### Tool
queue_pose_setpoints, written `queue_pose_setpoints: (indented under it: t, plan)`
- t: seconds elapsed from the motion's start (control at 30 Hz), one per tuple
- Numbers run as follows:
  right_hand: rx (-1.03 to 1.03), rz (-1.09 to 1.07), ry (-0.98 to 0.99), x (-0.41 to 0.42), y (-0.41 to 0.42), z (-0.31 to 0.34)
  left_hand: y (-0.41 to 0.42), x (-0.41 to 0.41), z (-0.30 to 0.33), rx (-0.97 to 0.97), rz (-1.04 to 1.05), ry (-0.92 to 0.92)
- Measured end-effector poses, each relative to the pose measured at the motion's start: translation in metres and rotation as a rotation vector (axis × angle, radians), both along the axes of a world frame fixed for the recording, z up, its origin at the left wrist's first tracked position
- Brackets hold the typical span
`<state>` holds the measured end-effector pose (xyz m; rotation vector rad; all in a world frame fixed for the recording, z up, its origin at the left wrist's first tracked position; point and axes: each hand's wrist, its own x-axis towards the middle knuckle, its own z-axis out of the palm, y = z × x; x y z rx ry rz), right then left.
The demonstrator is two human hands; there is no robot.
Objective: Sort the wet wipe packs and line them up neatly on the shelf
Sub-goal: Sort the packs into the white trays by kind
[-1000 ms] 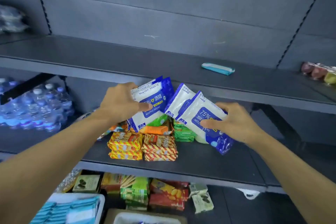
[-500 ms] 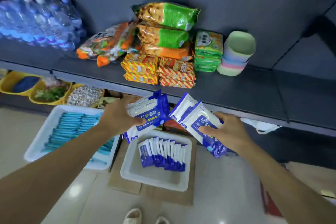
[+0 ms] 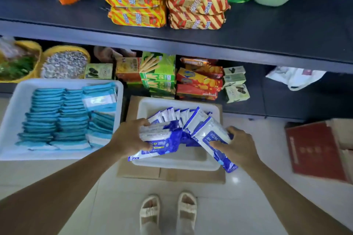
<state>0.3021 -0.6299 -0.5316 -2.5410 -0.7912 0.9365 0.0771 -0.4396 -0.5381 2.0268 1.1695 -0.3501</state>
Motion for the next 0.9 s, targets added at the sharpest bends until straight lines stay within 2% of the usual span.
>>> queue_pose_setpoints:
  t: [0.27, 0.43, 0.57, 0.73, 0.9]
  plan:
    - [-0.156, 0.227, -0.074, -0.001, 0.011, -0.1, 0.005, 0.017, -0.121, -0.096, -0.198, 0.054]
    - [-0.115, 0.178, -0.065, 0.009, 0.008, -0.128, 0.021, 0.025, -0.15, -0.116, -0.324, 0.122]
    - [-0.125, 0.238, -0.01, 0.009, 0.007, -0.137, 0.029, 0.035, -0.159, -0.101, -0.455, 0.182]
    - [-0.107, 0.271, -0.003, 0.011, 0.01, -0.145, 0.037, 0.056, -0.173, 0.069, -0.671, 0.266]
    - [-0.102, 0.345, 0.065, 0.009, 0.009, -0.153, 0.041, 0.075, -0.18, 0.28, -0.789, 0.303]
